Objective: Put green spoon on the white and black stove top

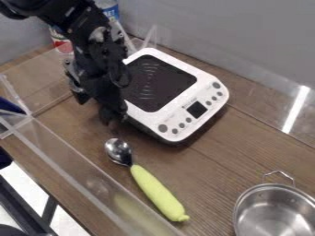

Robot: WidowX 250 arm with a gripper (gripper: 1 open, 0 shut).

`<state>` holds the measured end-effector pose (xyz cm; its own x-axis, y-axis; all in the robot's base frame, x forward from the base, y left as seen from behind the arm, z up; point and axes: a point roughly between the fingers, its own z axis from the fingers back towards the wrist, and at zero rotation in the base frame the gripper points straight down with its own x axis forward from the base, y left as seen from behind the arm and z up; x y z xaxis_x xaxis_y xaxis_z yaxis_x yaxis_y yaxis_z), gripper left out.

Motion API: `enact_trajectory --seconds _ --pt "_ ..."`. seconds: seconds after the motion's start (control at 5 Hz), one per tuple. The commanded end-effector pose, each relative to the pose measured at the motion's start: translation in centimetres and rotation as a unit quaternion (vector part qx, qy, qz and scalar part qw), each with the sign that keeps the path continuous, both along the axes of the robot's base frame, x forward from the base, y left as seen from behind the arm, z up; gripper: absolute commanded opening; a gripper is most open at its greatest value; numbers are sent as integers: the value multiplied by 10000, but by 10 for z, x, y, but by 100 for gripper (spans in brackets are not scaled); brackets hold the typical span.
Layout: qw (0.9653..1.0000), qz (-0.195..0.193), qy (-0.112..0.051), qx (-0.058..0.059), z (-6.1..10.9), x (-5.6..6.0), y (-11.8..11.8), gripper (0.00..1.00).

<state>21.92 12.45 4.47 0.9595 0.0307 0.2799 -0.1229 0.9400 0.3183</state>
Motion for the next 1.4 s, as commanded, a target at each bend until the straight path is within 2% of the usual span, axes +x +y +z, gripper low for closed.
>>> enact_trajectory --seconds 0.0,0.2,0.4,0.6,0.8,1.2 --pt "9998 131 -151 79 4 1 2 100" --pt "9994 310 -155 93 -1 2 -3 0" --pt "9987 472 -182 118 -4 4 -8 100" --pt "9974 654 -231 176 -4 9 2 0" --pt "9985 499 -182 149 1 7 -1 100" --pt "9981 587 -150 134 13 8 6 100"
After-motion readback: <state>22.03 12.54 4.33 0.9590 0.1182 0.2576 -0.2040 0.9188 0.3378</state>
